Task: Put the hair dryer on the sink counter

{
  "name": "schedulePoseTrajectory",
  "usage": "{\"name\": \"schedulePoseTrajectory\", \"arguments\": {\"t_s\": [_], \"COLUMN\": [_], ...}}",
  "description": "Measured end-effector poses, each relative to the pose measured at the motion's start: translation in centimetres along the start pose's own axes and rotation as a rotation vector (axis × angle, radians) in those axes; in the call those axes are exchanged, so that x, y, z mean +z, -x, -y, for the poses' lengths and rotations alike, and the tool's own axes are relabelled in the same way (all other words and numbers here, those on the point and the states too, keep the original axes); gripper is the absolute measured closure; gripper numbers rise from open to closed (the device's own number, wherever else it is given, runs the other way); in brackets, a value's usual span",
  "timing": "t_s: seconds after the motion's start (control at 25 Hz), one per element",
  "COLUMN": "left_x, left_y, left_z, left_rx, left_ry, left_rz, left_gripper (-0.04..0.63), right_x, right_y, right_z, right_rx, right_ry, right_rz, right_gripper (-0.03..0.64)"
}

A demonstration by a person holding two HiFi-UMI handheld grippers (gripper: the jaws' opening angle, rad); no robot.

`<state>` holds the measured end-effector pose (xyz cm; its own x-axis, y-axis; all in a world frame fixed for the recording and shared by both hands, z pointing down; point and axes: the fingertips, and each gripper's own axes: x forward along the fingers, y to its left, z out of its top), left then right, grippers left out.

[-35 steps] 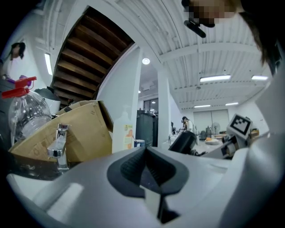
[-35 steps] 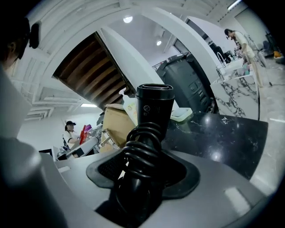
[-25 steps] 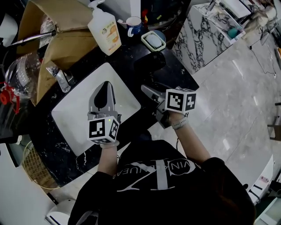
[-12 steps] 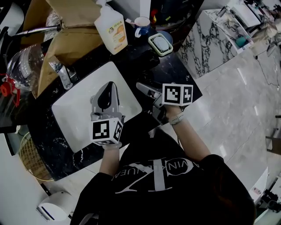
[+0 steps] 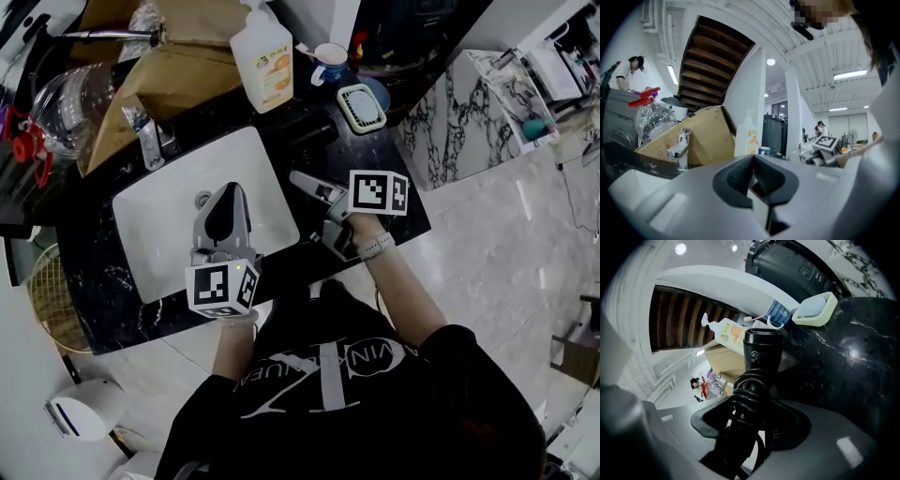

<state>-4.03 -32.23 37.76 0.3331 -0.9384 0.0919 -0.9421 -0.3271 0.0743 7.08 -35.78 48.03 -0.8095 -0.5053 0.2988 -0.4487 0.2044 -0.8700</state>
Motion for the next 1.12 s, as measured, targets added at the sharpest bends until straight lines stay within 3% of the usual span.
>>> {"name": "schedulePoseTrajectory", "arguments": {"t_s": [0.28,0.44,0.68,0.92,1.12], "left_x": [0.3,0.9,1.2,0.8,0.7], "left_y": [0.0,-0.4,-0.7,-0.8,-1.0], "left_z": [0.2,0.7,1.2,1.5,2.0], "left_rx": [0.045,0.039,0.036,0.027,0.007], "left_ry": [0.002,0.03,0.023,0.021,0.043], "left_rz": [0.007,0.015,0.01,-0.003,0.003], "left_gripper": [0.595,0.595,0.595,0.595,0.595], "right_x": [0.8,1.3,1.9,1.7,0.7], "right_y": [-0.1,0.5,0.6,0.7,0.9], "right_z": [0.3,1.1,1.5,2.0,2.4], "right_rx": [0.067,0.066,0.113,0.079,-0.048], "right_ry": [-0.064,-0.159,-0.18,-0.134,0.097], "right_rz": [-0.02,-0.017,-0.005,-0.039,-0.188], "right_gripper": [0.35,0.35,0.35,0.347,0.286]}}
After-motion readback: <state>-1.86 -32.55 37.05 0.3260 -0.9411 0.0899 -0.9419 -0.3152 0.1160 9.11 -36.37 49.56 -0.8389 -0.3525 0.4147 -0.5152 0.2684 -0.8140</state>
